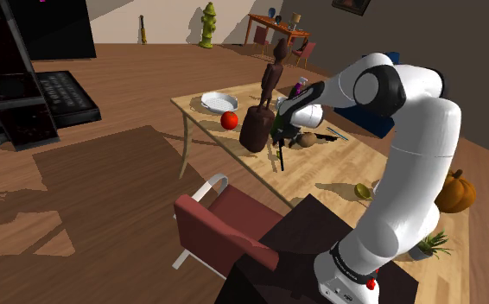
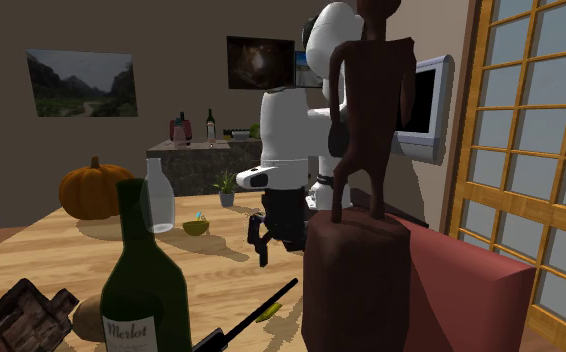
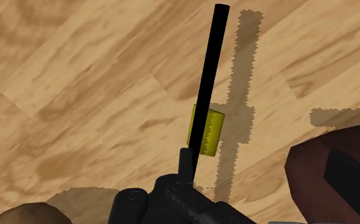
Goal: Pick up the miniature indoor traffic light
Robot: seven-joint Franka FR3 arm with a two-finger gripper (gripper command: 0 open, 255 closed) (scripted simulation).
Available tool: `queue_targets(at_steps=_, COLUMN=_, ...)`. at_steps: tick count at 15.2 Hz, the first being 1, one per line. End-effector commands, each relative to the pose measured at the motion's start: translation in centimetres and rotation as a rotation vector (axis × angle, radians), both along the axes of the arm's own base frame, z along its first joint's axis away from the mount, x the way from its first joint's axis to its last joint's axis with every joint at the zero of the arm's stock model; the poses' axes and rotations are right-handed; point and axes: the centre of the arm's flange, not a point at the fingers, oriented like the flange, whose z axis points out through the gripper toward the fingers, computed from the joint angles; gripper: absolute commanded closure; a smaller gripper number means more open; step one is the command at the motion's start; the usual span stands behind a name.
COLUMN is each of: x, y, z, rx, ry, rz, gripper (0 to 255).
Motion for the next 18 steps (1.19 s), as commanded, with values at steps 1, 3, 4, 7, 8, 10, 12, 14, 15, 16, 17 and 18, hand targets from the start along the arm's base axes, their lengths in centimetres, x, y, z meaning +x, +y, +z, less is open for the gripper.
queue_targets(at_steps=1, x=0.5, y=-1.9, z=-1.9, rx=0.003, ry=-0.008, rz=-0.035, gripper=0)
queue_targets(at_steps=3, x=1.1, y=-3.6, z=-3.7, rx=0.005, ry=-0.015, rz=-0.068, gripper=0)
queue_targets(at_steps=4, x=1.4, y=-4.5, z=-4.6, rx=0.006, ry=-0.018, rz=-0.085, gripper=0)
queue_targets(at_steps=7, x=1.5, y=-4.7, z=-5.8, rx=0.006, ry=-0.019, rz=-0.088, gripper=0)
queue_targets(at_steps=8, x=1.5, y=-4.7, z=-6.3, rx=0.006, ry=-0.019, rz=-0.088, gripper=0)
queue_targets(at_steps=10, x=1.5, y=-4.7, z=-7.4, rx=0.006, ry=-0.019, rz=-0.088, gripper=0)
queue_targets(at_steps=12, x=1.5, y=-4.7, z=-8.8, rx=0.006, ry=-0.019, rz=-0.088, gripper=0)
queue_targets(at_steps=14, x=1.5, y=-4.7, z=-8.8, rx=0.006, ry=-0.019, rz=-0.088, gripper=0)
queue_targets(at_steps=15, x=1.5, y=-4.7, z=-8.8, rx=0.006, ry=-0.019, rz=-0.088, gripper=255)
queue_targets(at_steps=16, x=1.5, y=-4.7, z=-8.8, rx=0.006, ry=-0.019, rz=-0.088, gripper=255)
queue_targets(at_steps=17, x=1.5, y=-4.7, z=-8.8, rx=0.006, ry=-0.019, rz=-0.088, gripper=255)
queue_targets(at_steps=18, x=1.5, y=-4.7, z=-8.8, rx=0.006, ry=-0.019, rz=-0.088, gripper=255)
